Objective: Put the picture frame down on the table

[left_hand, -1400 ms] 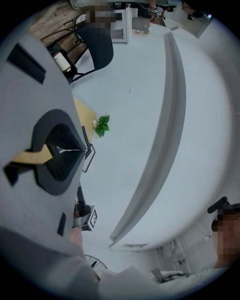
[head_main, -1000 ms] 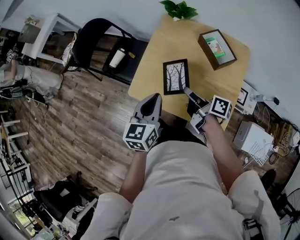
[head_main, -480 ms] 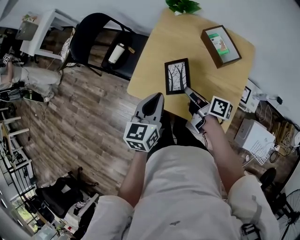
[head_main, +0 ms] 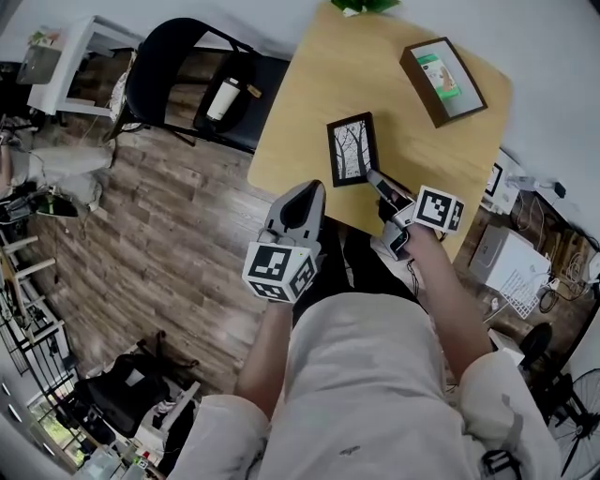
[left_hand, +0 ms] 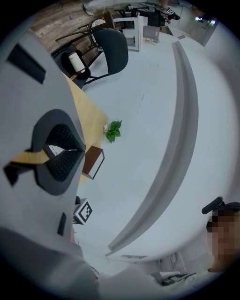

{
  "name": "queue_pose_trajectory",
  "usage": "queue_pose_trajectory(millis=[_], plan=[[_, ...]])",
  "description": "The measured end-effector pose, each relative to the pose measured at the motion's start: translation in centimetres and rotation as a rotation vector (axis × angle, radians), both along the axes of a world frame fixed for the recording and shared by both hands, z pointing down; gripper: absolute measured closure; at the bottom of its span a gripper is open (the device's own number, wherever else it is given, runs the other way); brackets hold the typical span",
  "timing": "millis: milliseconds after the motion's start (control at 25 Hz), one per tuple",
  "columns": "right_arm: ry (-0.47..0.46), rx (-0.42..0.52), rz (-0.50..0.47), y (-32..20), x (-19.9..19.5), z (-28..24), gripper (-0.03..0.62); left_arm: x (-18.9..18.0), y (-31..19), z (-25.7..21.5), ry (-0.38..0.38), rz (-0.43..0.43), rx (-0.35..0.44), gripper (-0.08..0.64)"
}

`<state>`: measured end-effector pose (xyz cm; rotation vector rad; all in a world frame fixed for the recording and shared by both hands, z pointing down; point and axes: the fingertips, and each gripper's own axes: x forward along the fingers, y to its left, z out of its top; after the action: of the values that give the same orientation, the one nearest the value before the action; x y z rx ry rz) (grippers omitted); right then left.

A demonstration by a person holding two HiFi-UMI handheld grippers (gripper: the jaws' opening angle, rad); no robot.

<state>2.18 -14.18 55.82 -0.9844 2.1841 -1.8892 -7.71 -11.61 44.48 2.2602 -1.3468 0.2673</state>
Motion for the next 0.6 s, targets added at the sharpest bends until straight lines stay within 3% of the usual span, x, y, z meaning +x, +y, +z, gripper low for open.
queue_pose_trajectory(millis=[600], plan=[[0.064, -0.032, -0.013, -0.6, 0.0, 2.9, 0.523, -0.1, -0.6, 1.5, 0.010, -0.009, -0.027, 0.552]])
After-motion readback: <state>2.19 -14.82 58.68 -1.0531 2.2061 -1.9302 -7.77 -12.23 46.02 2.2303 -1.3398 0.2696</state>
